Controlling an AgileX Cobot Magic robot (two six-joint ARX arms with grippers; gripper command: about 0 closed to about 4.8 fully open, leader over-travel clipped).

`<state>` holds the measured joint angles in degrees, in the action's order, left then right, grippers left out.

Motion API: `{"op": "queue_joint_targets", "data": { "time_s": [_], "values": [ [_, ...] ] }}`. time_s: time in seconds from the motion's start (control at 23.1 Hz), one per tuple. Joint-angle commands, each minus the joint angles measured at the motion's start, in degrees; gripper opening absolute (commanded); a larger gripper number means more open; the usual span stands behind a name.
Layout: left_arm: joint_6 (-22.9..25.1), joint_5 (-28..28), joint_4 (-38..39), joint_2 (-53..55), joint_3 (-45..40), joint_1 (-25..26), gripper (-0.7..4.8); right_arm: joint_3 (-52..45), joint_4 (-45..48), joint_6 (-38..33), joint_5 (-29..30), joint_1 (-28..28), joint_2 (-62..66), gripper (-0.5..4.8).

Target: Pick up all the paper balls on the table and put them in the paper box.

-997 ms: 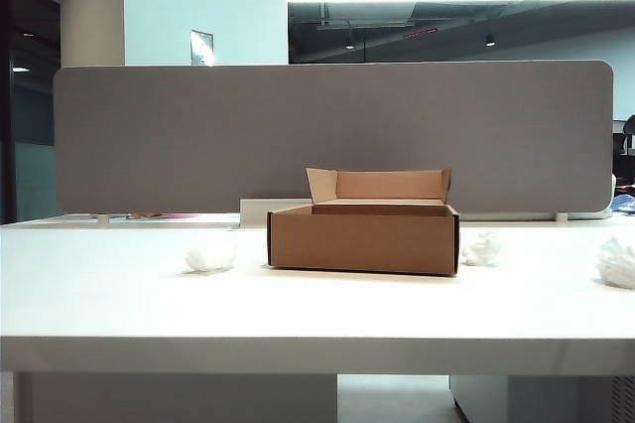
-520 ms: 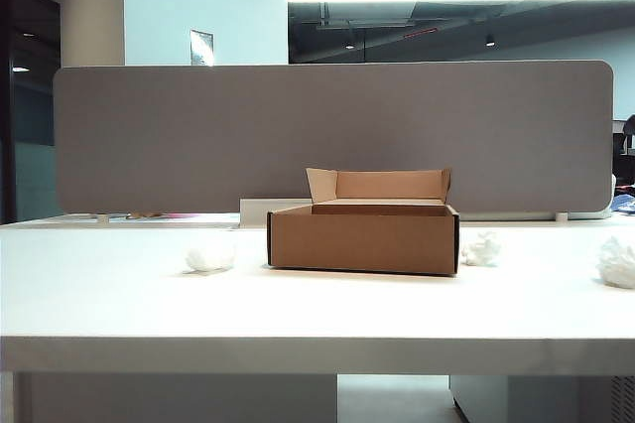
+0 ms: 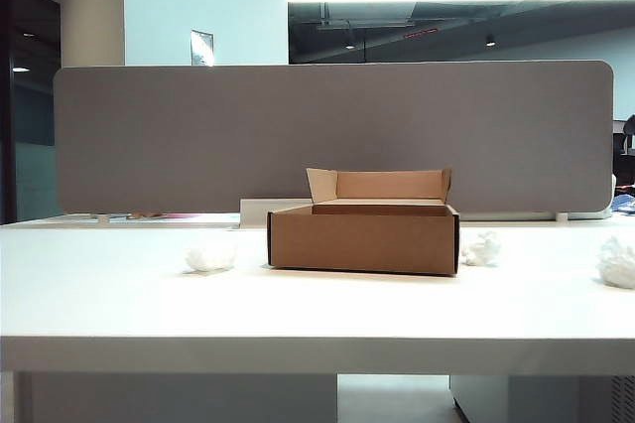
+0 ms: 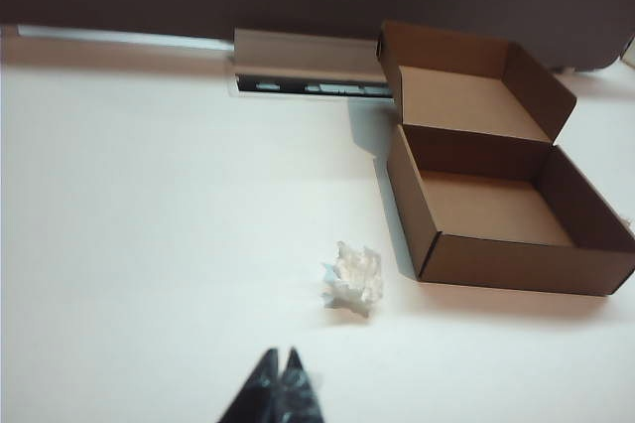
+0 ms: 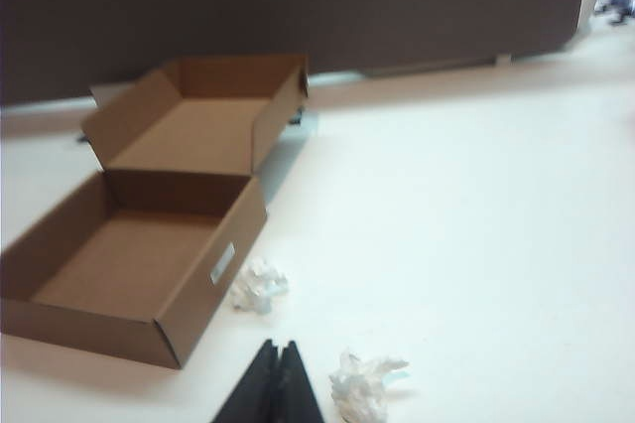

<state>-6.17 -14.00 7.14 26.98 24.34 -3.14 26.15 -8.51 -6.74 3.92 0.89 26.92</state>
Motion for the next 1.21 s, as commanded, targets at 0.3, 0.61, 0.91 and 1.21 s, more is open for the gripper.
{"op": "queue_joint_targets", "data": {
  "time_s": [0.3, 0.61, 0.91, 1.21],
  "values": [
    [0.39, -0.44, -1.81, 17.33, 9.05, -0.11, -0.05, 8.98, 0.61, 2.51, -0.17, -0.11, 21.57, 0.01],
    [0.31, -5.01, -3.37, 31.39, 15.67, -0.11, -0.05, 14.27, -1.79, 5.60, 0.11, -0.11, 35.87, 0.77],
    [0.17, -6.80, 1.16, 45.97, 25.66, -1.42, -0.03, 23.04, -11.76, 5.99, -0.39, -0.13, 48.57, 1.35],
    [0.17, -6.60, 1.22, 55.39, 32.17, -4.09, 0.66, 28.52, -15.76, 6.86, -0.81, -0.13, 55.80, 2.74]
  ]
}}
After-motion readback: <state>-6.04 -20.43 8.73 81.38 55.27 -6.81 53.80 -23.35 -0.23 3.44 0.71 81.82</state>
